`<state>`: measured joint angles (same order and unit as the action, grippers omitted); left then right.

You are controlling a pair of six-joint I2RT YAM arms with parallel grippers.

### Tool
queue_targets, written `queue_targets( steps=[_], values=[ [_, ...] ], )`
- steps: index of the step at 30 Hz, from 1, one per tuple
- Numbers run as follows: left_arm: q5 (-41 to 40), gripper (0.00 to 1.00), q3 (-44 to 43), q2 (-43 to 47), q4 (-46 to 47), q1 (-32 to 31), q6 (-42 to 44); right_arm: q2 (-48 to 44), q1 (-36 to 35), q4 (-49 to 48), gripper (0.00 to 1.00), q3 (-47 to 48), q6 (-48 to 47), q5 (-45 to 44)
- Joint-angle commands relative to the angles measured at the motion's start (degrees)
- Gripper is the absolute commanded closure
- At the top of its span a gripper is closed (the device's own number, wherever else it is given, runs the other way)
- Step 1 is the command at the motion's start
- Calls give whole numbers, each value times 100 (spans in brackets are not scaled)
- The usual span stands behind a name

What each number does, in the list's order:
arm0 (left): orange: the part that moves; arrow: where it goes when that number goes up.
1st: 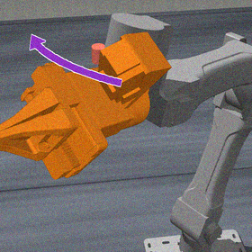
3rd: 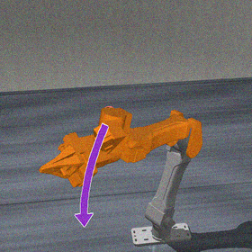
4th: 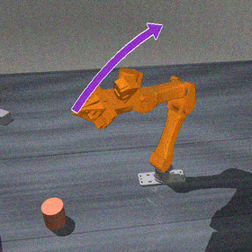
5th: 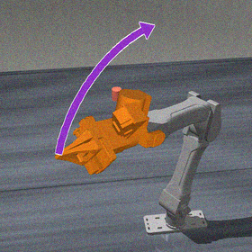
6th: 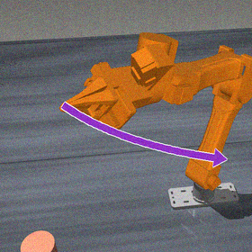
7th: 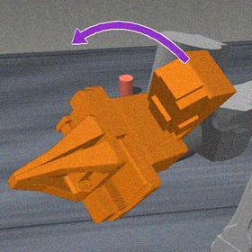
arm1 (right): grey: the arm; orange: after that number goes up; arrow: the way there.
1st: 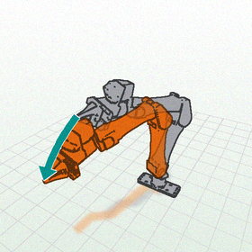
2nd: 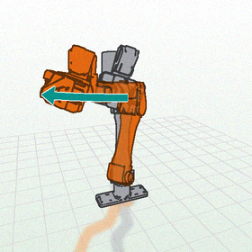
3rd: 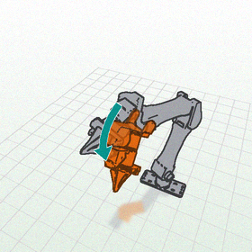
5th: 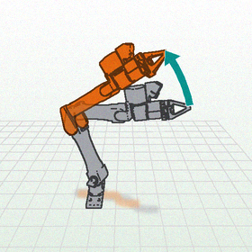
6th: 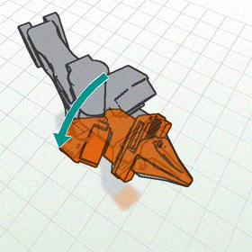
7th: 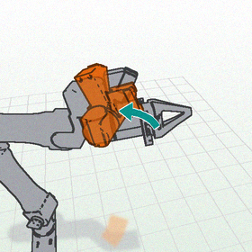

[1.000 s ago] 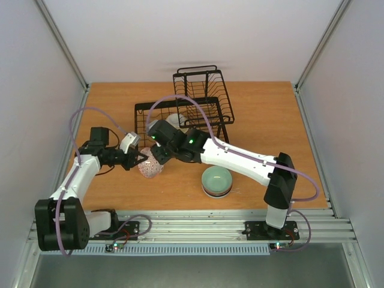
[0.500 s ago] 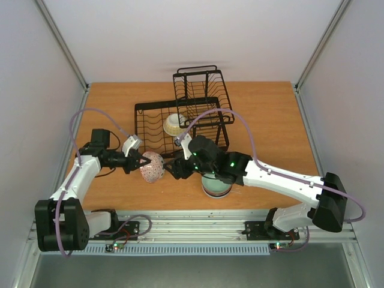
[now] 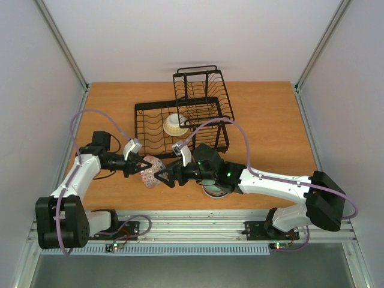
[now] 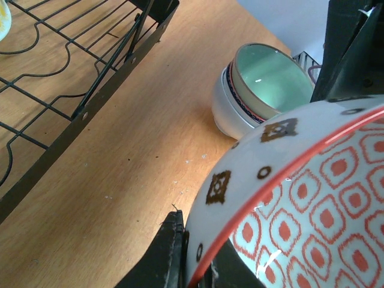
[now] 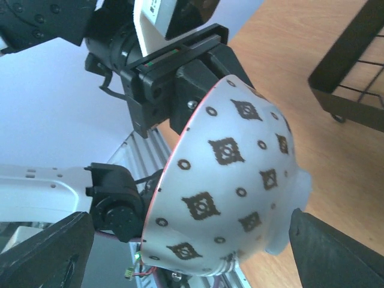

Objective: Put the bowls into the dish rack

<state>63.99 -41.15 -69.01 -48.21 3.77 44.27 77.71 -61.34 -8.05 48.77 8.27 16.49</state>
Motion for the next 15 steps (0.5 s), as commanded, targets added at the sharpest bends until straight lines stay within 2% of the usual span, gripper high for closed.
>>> queue_targets(
  steps=[1,7,15],
  values=[
    [484,99,-170,22,-171,63,265,148,8,-1076,9,-158,311,386],
    [595,100,-178,84,-296,153,395,129,-23,-678,4,-175,359,-133],
    [648,99,-158,158,-297,233,433,359,-27,-954,4,-223,596,159]
  ],
)
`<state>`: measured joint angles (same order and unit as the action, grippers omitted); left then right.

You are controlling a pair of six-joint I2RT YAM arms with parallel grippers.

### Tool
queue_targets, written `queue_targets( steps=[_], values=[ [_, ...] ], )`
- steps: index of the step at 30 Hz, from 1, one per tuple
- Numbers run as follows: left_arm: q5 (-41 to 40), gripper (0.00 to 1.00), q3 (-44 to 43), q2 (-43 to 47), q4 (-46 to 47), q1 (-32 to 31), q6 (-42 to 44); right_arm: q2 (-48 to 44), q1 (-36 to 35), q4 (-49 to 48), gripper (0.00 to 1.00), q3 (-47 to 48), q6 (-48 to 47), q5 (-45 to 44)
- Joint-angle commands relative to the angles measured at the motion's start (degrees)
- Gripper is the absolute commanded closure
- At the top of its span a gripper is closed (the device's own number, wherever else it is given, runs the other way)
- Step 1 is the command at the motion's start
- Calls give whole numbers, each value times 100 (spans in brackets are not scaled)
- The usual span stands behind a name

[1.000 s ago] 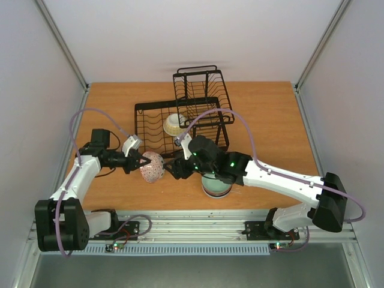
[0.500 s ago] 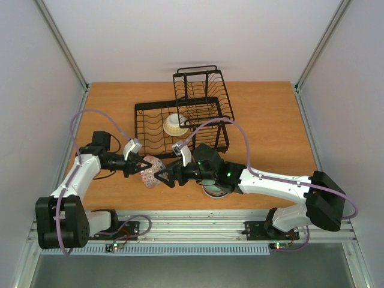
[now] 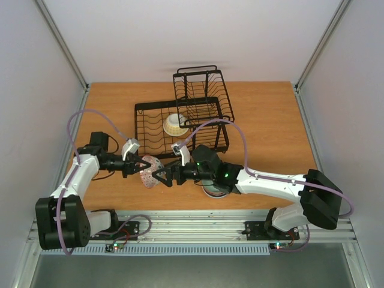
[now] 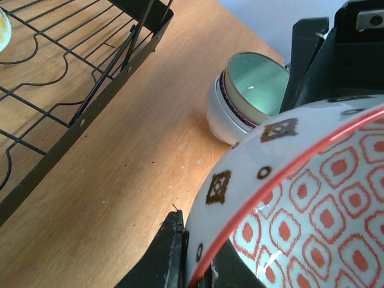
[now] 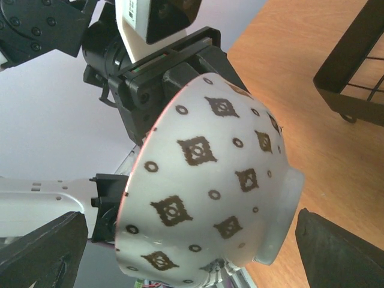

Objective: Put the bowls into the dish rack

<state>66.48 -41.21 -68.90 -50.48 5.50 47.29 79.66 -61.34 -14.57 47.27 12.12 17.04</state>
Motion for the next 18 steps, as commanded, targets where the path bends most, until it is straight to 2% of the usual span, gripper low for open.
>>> queue_targets(
  steps=[1,5,8,12,18],
  values=[
    [400,99,-150,149,-69,69,132,196,-27,-351,4,-78,238,142],
    [426,99,-146,149,-26,107,108,318,-27,-645,4,-131,407,393],
    [435,100,-142,156,-19,127,88,387,-36,-850,8,-155,465,562],
    [449,100,-142,150,-6,136,94,442,-36,-1001,25,-147,458,717],
    [474,100,-143,150,-30,136,92,501,-45,-1101,58,-129,399,794]
  ],
)
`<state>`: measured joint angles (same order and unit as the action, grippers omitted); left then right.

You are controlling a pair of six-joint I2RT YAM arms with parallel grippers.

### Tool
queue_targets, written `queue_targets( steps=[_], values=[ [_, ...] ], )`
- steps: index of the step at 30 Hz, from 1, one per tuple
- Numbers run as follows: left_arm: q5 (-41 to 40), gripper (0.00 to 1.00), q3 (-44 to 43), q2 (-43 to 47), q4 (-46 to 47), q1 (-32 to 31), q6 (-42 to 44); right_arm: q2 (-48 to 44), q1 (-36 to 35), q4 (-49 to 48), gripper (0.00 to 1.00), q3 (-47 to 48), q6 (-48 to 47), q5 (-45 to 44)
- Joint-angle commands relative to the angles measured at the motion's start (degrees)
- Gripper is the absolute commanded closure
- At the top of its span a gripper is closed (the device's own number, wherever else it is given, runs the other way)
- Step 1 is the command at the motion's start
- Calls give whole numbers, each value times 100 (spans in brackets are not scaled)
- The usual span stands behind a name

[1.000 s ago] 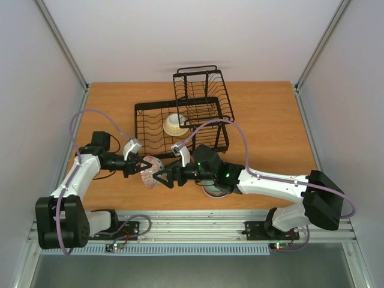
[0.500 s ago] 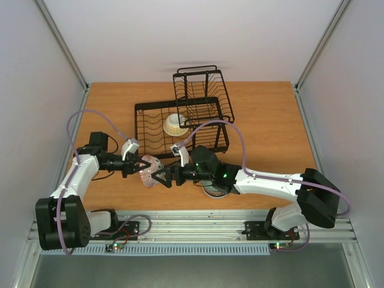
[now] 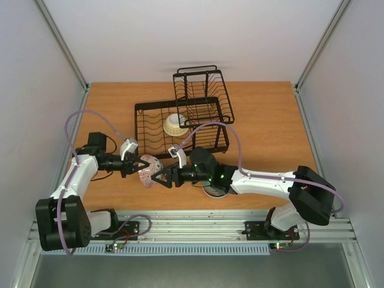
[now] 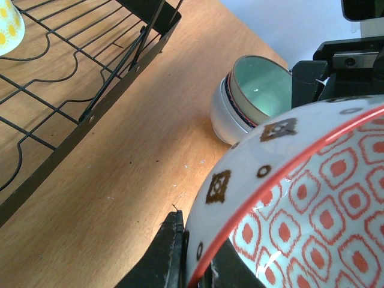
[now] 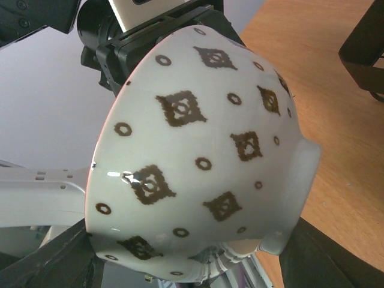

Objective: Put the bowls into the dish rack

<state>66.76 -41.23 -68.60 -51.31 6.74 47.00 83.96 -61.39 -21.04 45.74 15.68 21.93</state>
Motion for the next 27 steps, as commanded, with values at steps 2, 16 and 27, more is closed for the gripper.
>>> queue_targets(
  steps=[2,16,27],
  values=[
    [449,99,-144,119,33,11,141,97,-39,-488,70,39,44,341],
    [-823,38,572,977,2306,12,-1710,155,-637,3525,99,1947,-1848,-1880],
    [-3474,29,901,1026,4205,432,-3511,2052,-625,5881,99,4839,-3445,-4483]
  ],
)
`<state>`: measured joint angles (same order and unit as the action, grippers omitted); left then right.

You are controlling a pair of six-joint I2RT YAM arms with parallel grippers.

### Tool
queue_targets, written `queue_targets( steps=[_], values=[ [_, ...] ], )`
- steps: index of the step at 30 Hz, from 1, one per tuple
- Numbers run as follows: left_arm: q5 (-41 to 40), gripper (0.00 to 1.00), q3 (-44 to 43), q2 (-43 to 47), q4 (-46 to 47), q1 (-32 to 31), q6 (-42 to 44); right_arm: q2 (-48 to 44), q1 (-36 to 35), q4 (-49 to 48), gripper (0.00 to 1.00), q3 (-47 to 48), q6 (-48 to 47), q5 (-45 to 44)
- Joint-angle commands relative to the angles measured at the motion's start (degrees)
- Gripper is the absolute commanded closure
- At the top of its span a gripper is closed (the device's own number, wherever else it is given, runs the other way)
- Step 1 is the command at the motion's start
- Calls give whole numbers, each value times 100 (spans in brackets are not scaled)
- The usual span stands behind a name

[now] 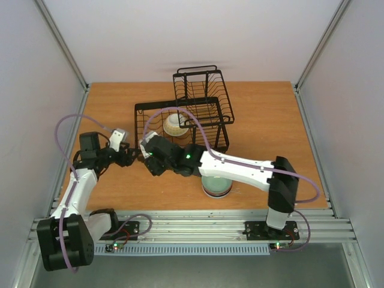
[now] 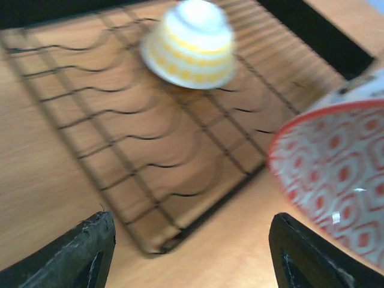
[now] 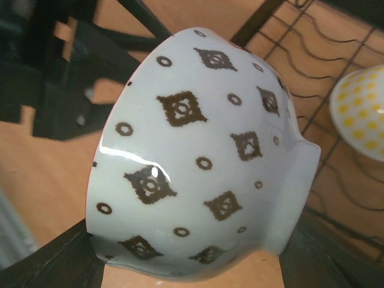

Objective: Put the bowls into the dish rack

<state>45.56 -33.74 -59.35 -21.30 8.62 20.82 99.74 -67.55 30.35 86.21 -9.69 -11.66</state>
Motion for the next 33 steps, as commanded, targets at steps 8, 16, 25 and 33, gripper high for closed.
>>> queue_targets(
  steps=[8,16,25,33],
  values=[
    [-1991,27,180,8,1602,813,-1537,2218,257,1343,99,2848,-1823,-1935],
    [-1785,27,205,-6,1638,894,-1572,3751,529,1927,99,4815,-2374,-2505],
    [-1724,26,271,47,1727,896,-1581,4484,822,2098,99,5635,-2766,-2689],
    [-1598,26,272,8,1736,896,-1554,4934,1042,2160,99,6016,-2858,-2745]
  ],
)
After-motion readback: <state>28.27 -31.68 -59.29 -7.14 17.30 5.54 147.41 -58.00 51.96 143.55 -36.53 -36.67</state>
